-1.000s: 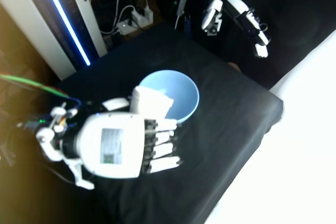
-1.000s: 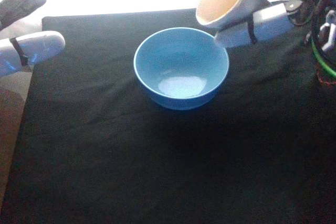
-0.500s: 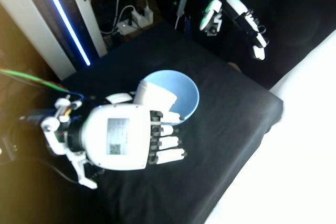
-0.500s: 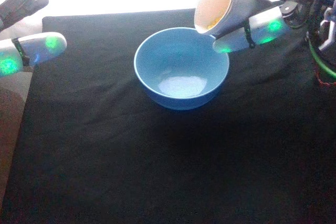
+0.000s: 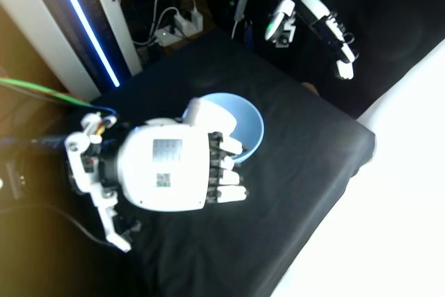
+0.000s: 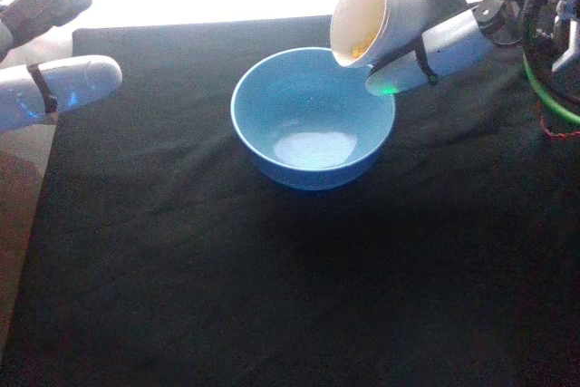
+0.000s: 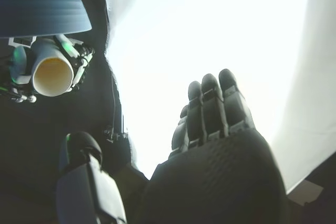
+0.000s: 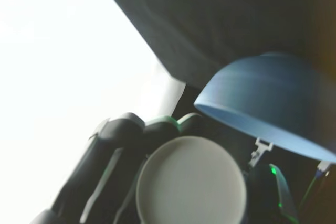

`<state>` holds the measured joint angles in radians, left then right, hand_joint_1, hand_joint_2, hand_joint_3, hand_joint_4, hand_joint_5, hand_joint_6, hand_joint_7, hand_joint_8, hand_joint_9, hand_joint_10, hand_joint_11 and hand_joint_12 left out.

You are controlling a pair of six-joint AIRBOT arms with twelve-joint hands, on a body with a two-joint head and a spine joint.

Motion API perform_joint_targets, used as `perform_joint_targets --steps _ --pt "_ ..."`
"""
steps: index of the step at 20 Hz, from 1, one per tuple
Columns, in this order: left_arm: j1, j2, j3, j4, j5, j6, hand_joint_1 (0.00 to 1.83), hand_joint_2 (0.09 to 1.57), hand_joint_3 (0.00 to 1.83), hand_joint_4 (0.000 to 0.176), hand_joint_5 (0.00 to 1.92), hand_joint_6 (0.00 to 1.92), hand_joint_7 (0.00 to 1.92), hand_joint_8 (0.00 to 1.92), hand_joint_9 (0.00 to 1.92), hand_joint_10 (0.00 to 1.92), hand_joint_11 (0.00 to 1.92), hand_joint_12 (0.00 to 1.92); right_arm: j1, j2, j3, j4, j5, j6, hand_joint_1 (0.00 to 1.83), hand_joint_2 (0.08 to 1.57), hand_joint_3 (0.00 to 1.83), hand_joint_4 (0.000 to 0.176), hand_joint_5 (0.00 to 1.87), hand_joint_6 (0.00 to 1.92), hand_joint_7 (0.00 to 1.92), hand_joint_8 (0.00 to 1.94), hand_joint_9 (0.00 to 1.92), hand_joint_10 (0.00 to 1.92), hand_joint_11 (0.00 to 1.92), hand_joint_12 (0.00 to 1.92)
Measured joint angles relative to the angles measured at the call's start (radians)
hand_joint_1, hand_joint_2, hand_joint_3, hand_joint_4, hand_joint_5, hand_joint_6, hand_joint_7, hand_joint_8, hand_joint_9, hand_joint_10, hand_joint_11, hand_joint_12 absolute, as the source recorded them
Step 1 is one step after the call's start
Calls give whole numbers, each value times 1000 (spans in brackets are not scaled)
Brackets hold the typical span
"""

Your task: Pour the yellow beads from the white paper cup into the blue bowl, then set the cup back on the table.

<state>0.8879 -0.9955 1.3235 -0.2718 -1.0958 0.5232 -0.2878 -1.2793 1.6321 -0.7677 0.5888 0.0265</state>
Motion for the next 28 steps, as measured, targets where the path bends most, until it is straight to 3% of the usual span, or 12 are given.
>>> perform_joint_targets --steps 5,6,11,14,16,18,19,20,21,23,27,28 --pt "-14 0 2 12 9 0 356 848 3 93 1 0 297 1 279 2 105 240 48 14 -24 -72 -23 1 1095 1159 0 0 914 1077 1293 445 980 1462 786 1841" --pt "-14 0 2 15 17 0 376 845 1 106 0 0 288 0 272 0 95 238 48 14 -24 -103 -45 0 1087 1167 1 0 898 1101 1301 459 1090 1413 1014 1773" --pt "-23 0 8 23 21 0 353 850 0 100 0 0 283 1 267 2 90 238 48 15 -25 -151 -64 1 1101 1171 0 0 892 1109 1351 371 1219 1199 1101 1643" --pt "-23 0 9 26 24 0 343 857 3 76 0 0 278 0 268 2 104 243 48 15 -28 -192 -85 1 1040 1172 0 17 889 1120 1314 170 769 834 129 1535" --pt "-23 0 10 28 25 0 357 851 0 56 0 0 287 3 281 6 117 243 49 16 -32 -204 -90 1 1012 1174 0 70 882 1130 1348 114 825 817 171 1613" --pt "-23 0 10 28 26 0 341 848 0 58 0 0 281 0 269 0 109 238 60 15 -36 -226 -93 2 1012 1184 0 54 864 1159 1311 74 729 990 224 1722" --pt "-23 0 10 29 26 0 341 845 0 68 0 0 287 2 256 0 93 233 64 15 -37 -226 -93 2 1033 1185 0 10 865 1157 1329 69 754 1060 309 1747" --pt "-23 0 10 29 26 0 345 839 0 68 0 0 287 2 246 0 99 238 68 15 -37 -226 -93 2 1013 1183 0 55 865 1157 1335 57 740 1017 221 1695" --pt "-23 0 10 29 26 0 342 841 0 68 0 0 285 1 255 4 116 248 71 15 -37 -231 -94 2 1183 1130 0 0 959 892 1095 849 733 946 146 1682" --pt "-23 0 10 30 26 0 337 839 0 79 0 0 281 0 267 8 129 256 71 15 -38 -240 -95 2 1218 1133 0 0 961 857 985 1136 715 995 161 1723" --pt "-24 0 10 32 30 0 351 854 4 66 0 0 280 2 286 11 118 244 73 15 -41 -240 -97 2 1223 1131 0 0 956 864 997 1125 709 1048 139 1724" --pt "-24 0 10 34 30 0 347 860 5 61 0 0 281 2 284 8 128 247 73 15 -43 -240 -97 2 1090 1149 0 0 934 1011 1075 837 772 1198 278 1796"
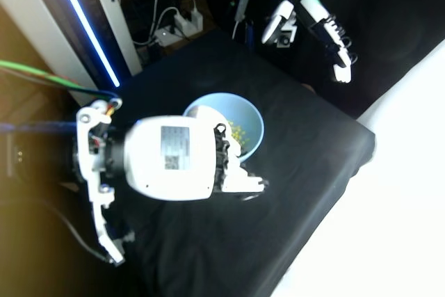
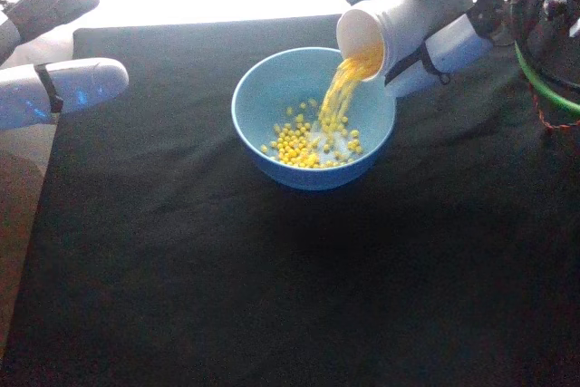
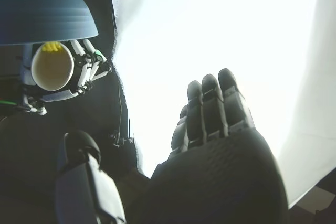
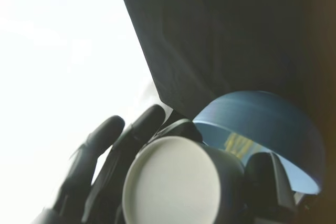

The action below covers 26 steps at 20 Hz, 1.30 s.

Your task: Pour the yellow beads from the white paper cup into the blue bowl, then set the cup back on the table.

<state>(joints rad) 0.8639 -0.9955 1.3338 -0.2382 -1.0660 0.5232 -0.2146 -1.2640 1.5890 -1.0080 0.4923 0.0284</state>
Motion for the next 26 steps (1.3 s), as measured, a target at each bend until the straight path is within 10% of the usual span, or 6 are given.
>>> perform_joint_targets --steps 10,13,18,20,21,26 --pt "-2 0 0 0 5 0 342 845 0 88 0 0 276 0 275 6 119 237 0 0 0 -3 0 0 1001 1188 3 72 855 1173 1161 536 705 1169 186 1768" --pt "-2 0 0 0 5 0 358 827 0 89 0 0 282 2 266 3 126 238 0 8 -5 42 0 0 1065 1167 0 0 899 1103 1278 368 952 1153 625 1738" --pt "-7 1 0 -1 7 0 346 856 5 90 0 0 287 3 271 6 126 238 -3 92 -5 391 95 -66 1077 1167 0 0 901 1100 1252 494 901 1374 526 1834" --pt "-9 1 -3 0 6 0 329 867 9 78 0 0 280 0 268 4 113 235 -44 112 -1 544 157 -99 1016 1159 0 75 909 1096 1117 630 655 1232 82 1722" --pt "-9 1 -3 4 7 0 341 860 3 81 0 0 285 3 275 6 104 233 -115 111 -1 652 192 -135 982 1151 0 161 918 1078 1058 484 595 901 2 1393" --pt "-9 1 -3 2 6 0 334 868 4 68 0 0 289 2 281 5 85 224 -278 95 10 936 351 -139 987 1161 0 140 902 1101 1131 128 621 474 0 1314"
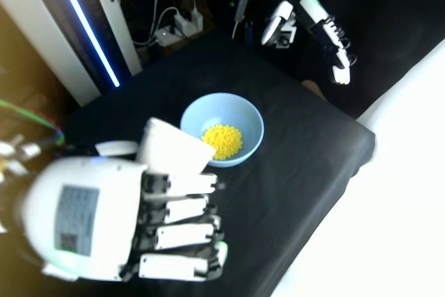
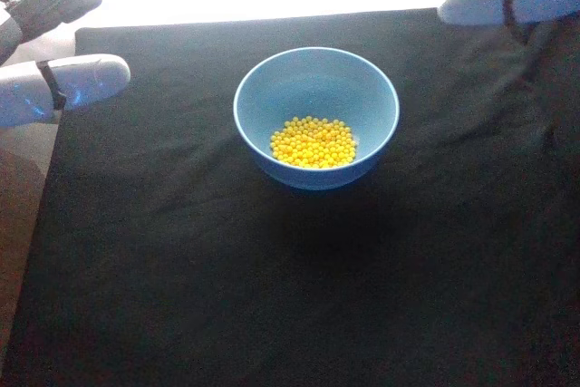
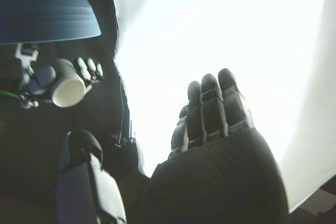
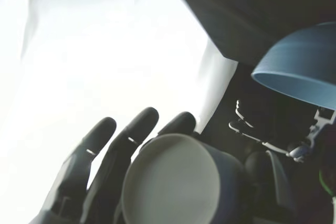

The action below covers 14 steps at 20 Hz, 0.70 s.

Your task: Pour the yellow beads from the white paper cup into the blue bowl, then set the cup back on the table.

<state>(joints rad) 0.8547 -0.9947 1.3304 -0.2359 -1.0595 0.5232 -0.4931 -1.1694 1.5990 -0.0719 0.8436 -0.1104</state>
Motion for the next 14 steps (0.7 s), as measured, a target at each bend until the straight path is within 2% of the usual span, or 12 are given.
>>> perform_joint_targets --steps 1,2,4,5,7,8,9,10,11,12,13,14 --pt "0 0 0 -2 0 0 343 849 0 82 0 0 288 2 275 2 88 226 -37 -6 8 63 38 0 1002 1178 0 83 877 1142 1208 145 693 614 126 1361" --pt "0 0 0 -7 2 0 359 835 0 84 0 0 283 1 253 2 102 241 -82 -16 22 142 63 -3 965 1214 0 97 810 1244 1113 107 566 740 96 1426" --pt "0 0 -4 -6 -2 0 363 829 0 89 0 0 285 2 251 2 107 245 -132 -24 24 241 100 -4 952 1229 1 96 782 1287 1124 113 574 783 112 1494" --pt "0 0 -4 4 0 0 379 830 0 85 0 0 294 5 257 4 117 252 -154 -29 24 283 130 -6 1154 1219 1 0 860 1093 765 1377 563 1038 205 1710" --pt "0 0 -8 0 -1 0 375 828 0 75 0 0 304 7 282 12 116 257 -187 -47 30 353 192 8 1197 1218 0 0 797 1061 826 1444 648 1120 234 1614" --pt "0 0 -8 -1 0 0 381 826 0 78 0 0 304 6 283 11 111 257 -199 -59 40 369 208 28 1193 1211 0 0 813 1050 832 1422 599 974 46 1471" --pt "0 0 -8 -2 -1 0 394 815 0 90 7 2 312 7 273 5 99 259 -208 -69 42 388 216 39 1180 1218 3 0 800 1090 814 1429 540 796 8 1175" --pt "0 0 -8 -3 -1 0 394 815 0 90 7 2 312 7 273 5 99 259 -219 -83 50 402 229 52 1180 1218 3 0 800 1090 814 1429 540 796 8 1175" --pt "0 0 -8 -3 -2 0 401 813 0 82 6 2 316 8 279 8 97 261 -231 -94 51 423 239 63 1168 1231 0 0 872 1096 692 1484 469 598 1 1050" --pt "0 0 -8 -2 -2 0 398 818 0 81 2 0 312 5 278 6 92 262 -241 -101 53 442 246 69 1162 1267 1 0 852 1258 563 1486 439 400 0 1034" --pt "0 0 -10 -3 -2 0 402 821 0 76 0 0 312 4 295 11 72 257 -259 -109 60 469 257 82 1189 1242 2 0 754 1310 730 1375 443 154 0 874" --pt "0 0 -10 -3 -2 0 402 821 0 76 0 0 312 4 295 11 72 257 -266 -112 61 488 259 85 1189 1242 2 0 754 1310 730 1375 443 154 0 874"
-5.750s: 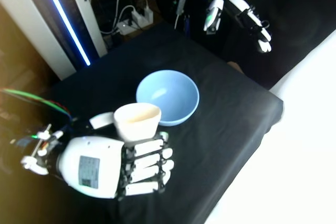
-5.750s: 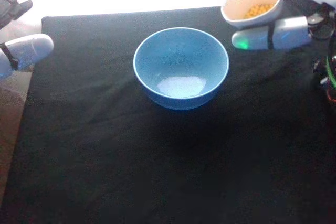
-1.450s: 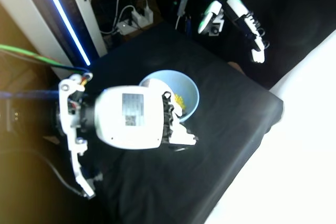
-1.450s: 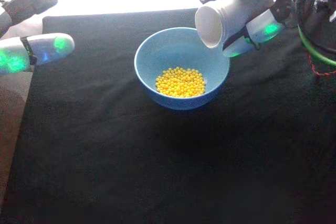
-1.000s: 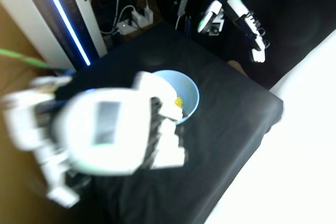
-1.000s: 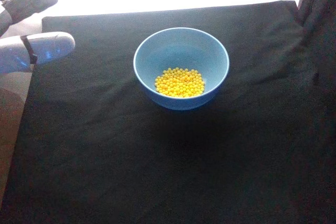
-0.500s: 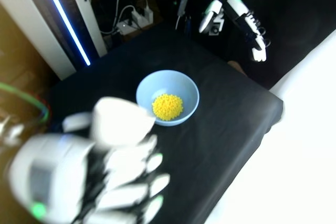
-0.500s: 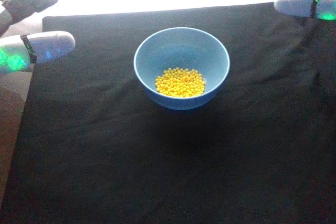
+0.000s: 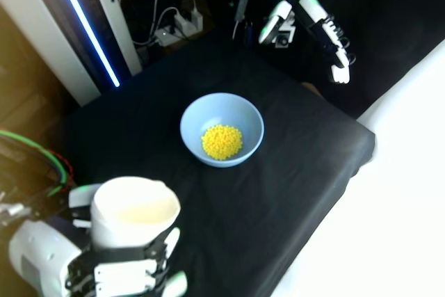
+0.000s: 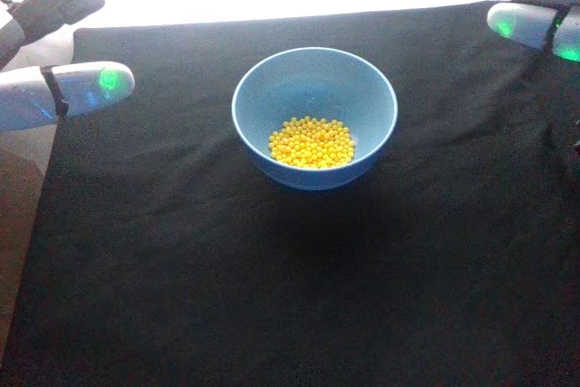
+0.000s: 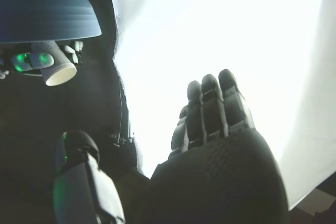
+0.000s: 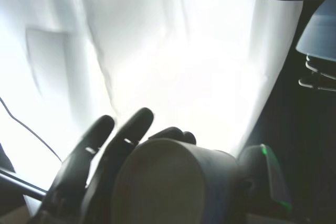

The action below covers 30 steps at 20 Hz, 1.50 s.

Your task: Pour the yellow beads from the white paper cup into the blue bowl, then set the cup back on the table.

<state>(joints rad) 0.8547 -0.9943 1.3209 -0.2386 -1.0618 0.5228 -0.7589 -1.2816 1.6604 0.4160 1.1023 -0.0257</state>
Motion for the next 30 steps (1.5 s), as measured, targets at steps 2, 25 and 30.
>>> perform_joint_targets --steps 2,25,30 --pt "0 0 0 0 -1 0 394 809 0 84 3 1 305 0 247 0 106 273 -18 -13 17 37 8 16 1159 1281 0 0 845 1274 513 1518 493 89 0 691" --pt "0 0 0 4 -3 0 395 837 4 87 0 0 307 0 295 5 110 256 -19 -60 77 -100 -106 24 0 1040 0 171 353 0 314 0 215 0 0 216" --pt "0 0 0 7 -4 0 394 839 4 93 0 0 321 4 292 0 96 240 -32 -69 77 -145 -147 -29 0 974 0 176 85 0 138 0 91 0 1 0"
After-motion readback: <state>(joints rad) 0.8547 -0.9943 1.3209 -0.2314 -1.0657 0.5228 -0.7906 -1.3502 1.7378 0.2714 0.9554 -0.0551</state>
